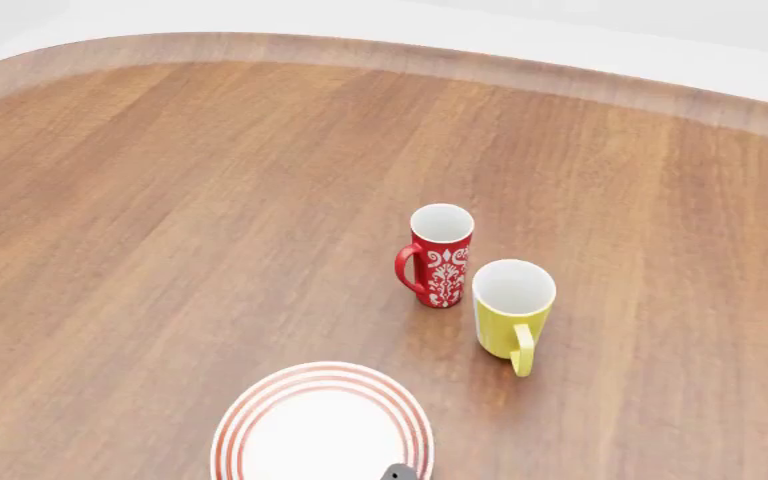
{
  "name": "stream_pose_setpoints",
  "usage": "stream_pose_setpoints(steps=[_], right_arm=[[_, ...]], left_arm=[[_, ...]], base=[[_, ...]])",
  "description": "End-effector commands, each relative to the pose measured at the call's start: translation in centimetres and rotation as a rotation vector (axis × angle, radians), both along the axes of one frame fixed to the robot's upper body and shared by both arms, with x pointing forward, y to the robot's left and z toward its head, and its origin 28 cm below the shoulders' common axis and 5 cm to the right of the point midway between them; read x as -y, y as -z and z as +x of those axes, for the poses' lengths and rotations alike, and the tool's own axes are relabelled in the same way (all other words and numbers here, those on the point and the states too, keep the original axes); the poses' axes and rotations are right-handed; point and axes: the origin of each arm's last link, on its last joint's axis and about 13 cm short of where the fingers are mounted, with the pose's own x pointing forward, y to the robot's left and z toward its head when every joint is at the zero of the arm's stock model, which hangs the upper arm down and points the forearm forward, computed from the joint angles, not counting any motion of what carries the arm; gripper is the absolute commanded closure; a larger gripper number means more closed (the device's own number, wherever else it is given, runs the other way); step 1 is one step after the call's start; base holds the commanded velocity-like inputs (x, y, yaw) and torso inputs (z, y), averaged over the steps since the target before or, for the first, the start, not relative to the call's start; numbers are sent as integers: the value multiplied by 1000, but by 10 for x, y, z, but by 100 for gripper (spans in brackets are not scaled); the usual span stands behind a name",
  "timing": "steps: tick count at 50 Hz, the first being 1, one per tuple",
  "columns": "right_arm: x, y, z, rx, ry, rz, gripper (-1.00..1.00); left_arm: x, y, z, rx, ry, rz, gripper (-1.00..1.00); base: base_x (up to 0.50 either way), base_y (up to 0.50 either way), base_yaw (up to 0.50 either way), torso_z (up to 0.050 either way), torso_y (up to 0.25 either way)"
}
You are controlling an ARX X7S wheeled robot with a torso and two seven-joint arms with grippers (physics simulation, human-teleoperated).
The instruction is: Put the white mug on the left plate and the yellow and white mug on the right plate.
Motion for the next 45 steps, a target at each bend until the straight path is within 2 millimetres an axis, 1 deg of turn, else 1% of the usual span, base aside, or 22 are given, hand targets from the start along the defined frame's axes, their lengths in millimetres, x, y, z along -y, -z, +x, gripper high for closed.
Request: stream_pose_setpoints(steps=[1, 3, 4, 13, 21, 25, 32, 34, 40, 43, 45], right_arm=[[0, 3, -1, -12, 0, -7, -100], [0, 3, -1, -13, -4, -1, -100], [0, 1, 0, -7, 1, 2, 100], [1, -6, 2, 36, 14, 33, 100], [0, -13, -1, 71, -14, 45, 100], [-2, -20, -4, 128, -61, 87, 100], [-5, -39, -5, 225, -71, 134, 100], [-5, -44, -6, 251, -68, 149, 100], [1, -58, -2, 327, 17, 203, 100], [4, -62, 1, 339, 86, 239, 100], [6, -61, 3, 345, 114, 243, 100]], left_arm=[[0, -1, -1, 1, 1, -2, -100], [0, 0, 0, 0, 0, -2, -100], [0, -1, 0, 0, 0, -2, -100], [0, 0, 1, 0, 1, -3, -100], [1, 1, 2, -2, 2, -3, -100], [1, 3, 2, -1, 4, -3, -100], [1, 1, 2, -2, 3, -2, -100], [1, 3, 3, -1, 4, -2, -100], [1, 3, 2, -1, 7, -2, -100], [1, 2, 0, 4, 9, -6, -100], [-1, 1, 1, 6, 9, -8, -100]], base=[[0, 0, 0, 0, 0], [0, 0, 0, 0, 0], [0, 0, 0, 0, 0], [0, 0, 0, 0, 0], [0, 0, 0, 0, 0], [0, 0, 0, 0, 0], [0, 0, 0, 0, 0], [0, 0, 0, 0, 0], [0, 0, 0, 0, 0], [0, 0, 0, 0, 0], [0, 0, 0, 0, 0]])
